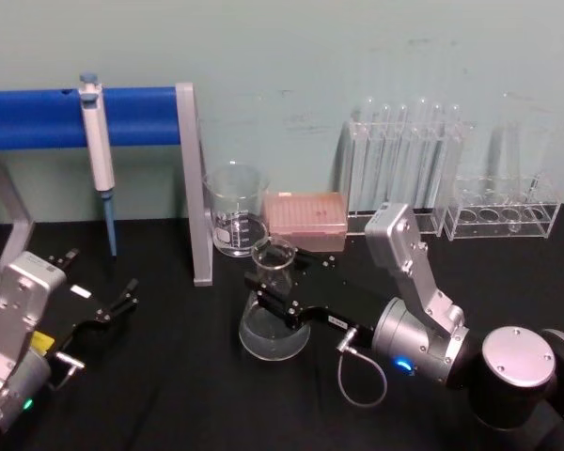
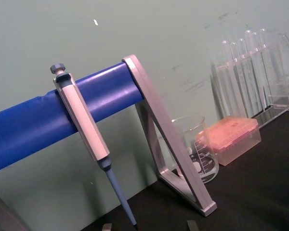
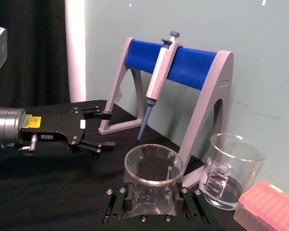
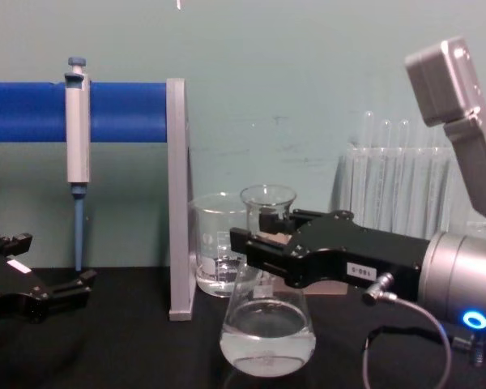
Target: Grasp the erlenmeyer flask with one hand, shake it three times, then place it back.
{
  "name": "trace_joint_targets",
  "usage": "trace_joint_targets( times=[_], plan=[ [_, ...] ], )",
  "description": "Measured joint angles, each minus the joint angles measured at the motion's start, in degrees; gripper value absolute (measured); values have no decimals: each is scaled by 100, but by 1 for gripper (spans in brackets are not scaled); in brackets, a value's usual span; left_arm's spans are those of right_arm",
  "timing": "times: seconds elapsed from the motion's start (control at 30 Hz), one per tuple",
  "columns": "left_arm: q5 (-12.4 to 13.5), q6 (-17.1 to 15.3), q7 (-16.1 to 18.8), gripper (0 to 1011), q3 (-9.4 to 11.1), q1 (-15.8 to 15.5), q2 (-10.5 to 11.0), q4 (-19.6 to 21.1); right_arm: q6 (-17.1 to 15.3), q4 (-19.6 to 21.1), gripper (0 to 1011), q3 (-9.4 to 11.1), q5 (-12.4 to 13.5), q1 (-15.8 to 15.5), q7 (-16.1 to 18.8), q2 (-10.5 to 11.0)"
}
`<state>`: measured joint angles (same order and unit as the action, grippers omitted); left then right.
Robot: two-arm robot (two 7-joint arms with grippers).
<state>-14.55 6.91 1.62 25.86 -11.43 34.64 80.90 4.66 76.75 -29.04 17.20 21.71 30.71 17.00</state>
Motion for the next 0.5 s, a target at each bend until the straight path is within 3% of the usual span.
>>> trace_joint_targets(
  times=[0.5],
  plan=[
    [0,0,0,1001,0,0,0,0,235,-520,452,-127,17,213,196,-101]
  ],
)
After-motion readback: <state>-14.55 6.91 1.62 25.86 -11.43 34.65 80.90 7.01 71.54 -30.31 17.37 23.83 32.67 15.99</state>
